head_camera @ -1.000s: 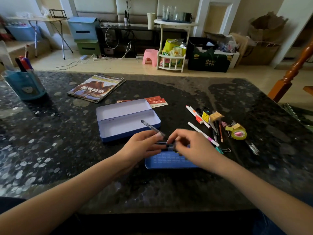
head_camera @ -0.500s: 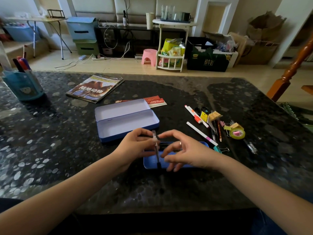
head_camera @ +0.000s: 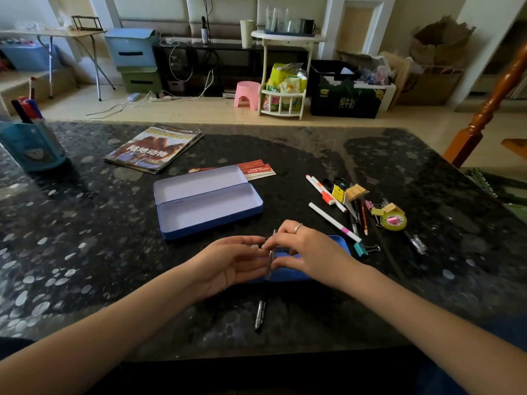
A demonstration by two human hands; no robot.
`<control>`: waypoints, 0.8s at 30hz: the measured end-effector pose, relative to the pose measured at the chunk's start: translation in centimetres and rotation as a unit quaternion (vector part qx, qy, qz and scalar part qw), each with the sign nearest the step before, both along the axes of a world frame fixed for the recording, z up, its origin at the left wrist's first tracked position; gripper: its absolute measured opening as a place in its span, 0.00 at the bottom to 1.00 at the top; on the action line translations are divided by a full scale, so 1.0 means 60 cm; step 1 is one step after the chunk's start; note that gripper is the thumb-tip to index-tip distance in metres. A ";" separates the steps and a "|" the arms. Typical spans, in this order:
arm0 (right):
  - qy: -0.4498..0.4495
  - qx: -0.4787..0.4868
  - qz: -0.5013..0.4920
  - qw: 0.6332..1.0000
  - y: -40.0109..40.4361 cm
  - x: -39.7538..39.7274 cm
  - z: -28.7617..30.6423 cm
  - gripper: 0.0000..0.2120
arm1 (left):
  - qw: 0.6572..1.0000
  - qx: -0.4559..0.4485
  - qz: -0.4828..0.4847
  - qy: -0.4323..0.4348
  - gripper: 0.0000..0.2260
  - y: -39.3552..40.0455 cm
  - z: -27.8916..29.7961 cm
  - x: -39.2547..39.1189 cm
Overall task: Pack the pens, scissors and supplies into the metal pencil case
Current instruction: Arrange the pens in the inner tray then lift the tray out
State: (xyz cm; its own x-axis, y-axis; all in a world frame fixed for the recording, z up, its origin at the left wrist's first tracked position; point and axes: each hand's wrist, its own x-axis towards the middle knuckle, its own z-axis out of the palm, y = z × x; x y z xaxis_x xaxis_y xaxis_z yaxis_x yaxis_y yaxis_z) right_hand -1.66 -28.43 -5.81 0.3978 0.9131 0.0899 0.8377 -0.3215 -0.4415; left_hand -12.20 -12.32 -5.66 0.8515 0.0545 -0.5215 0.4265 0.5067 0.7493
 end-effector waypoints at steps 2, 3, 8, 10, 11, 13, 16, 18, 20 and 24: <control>-0.064 -0.011 -0.009 0.998 -0.002 0.001 0.002 0.11 | 0.997 0.054 -0.049 -0.005 0.15 0.005 0.005 0.000; -0.090 -0.015 -0.015 0.996 -0.002 0.003 0.006 0.10 | 0.991 0.105 -0.084 -0.013 0.16 0.006 0.007 0.001; -0.104 -0.096 -0.059 0.988 -0.004 0.019 0.018 0.12 | 0.835 0.517 -0.144 -0.122 0.13 0.016 0.006 0.000; -0.102 -0.119 -0.064 0.986 -0.003 0.018 0.016 0.12 | 0.772 0.599 -0.144 -0.154 0.12 0.016 0.000 -0.003; -0.100 -0.130 -0.068 0.984 -0.002 0.016 0.015 0.12 | 0.739 0.633 -0.159 -0.164 0.12 0.015 -0.004 -0.004; -0.090 -0.156 -0.080 0.980 -0.002 0.019 0.013 0.13 | 0.689 0.676 -0.196 -0.176 0.14 0.014 -0.017 -0.007; -0.040 -0.148 -0.136 0.979 -0.017 0.039 0.030 0.15 | 0.663 0.691 -0.208 -0.198 0.18 0.019 -0.037 -0.011; -0.042 -0.090 -0.212 0.972 -0.033 0.067 0.046 0.11 | 0.665 0.688 -0.196 -0.216 0.18 0.024 -0.046 -0.013; -0.084 -0.050 -0.313 0.945 -0.056 0.103 0.057 0.08 | 0.673 0.680 -0.187 -0.222 0.18 0.025 -0.048 -0.012; -0.092 -0.097 -0.446 0.885 -0.102 0.160 0.044 0.04 | 0.634 0.700 -0.249 -0.214 0.22 0.015 -0.052 -0.008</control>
